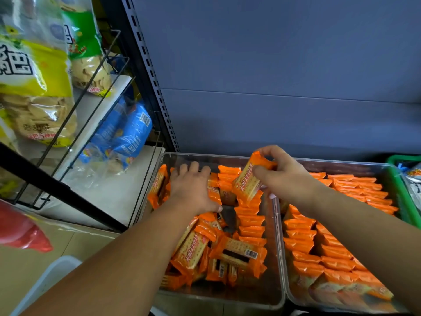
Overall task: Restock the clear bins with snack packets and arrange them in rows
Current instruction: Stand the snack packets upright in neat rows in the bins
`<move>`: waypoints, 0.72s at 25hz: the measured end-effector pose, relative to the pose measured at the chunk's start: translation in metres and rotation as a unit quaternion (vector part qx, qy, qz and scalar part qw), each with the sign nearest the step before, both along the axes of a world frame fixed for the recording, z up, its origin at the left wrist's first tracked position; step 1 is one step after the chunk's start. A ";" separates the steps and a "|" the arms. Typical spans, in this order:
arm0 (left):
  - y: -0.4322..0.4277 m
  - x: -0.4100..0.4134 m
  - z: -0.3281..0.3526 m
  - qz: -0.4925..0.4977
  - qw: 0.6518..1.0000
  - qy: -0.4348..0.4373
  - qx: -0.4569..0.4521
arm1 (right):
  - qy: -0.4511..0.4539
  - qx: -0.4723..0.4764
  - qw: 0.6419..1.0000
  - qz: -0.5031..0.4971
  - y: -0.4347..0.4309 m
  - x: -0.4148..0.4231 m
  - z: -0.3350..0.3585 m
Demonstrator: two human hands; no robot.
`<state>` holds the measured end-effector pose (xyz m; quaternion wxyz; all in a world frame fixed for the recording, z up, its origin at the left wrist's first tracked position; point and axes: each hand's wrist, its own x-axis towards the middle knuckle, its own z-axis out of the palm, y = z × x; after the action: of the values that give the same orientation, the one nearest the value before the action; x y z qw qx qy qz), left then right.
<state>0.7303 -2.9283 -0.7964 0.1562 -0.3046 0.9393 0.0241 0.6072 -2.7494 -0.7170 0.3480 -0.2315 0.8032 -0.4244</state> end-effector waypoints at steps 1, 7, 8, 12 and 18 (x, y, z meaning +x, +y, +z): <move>0.000 -0.002 0.000 -0.001 1.000 0.004 -0.012 | -0.001 0.000 1.000 -0.008 0.000 -0.001 0.000; -0.024 0.007 0.031 0.015 0.994 0.102 0.020 | 0.010 -0.020 1.000 -0.014 -0.001 -0.005 -0.001; -0.027 0.010 0.034 0.020 0.993 0.119 0.005 | 0.013 -0.023 1.000 -0.014 -0.002 -0.005 0.000; -0.028 0.014 0.024 0.011 0.990 0.136 -0.025 | 0.012 -0.018 0.999 0.025 -0.001 0.001 0.003; -0.026 0.015 0.042 -0.007 0.986 0.161 -0.044 | 0.027 -0.018 0.999 0.026 -0.005 0.004 0.007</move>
<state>0.7448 -2.9540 -0.7544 -0.0100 -0.2971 0.9543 0.0301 0.6111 -2.7539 -0.7101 0.3327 -0.2705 0.7981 -0.4234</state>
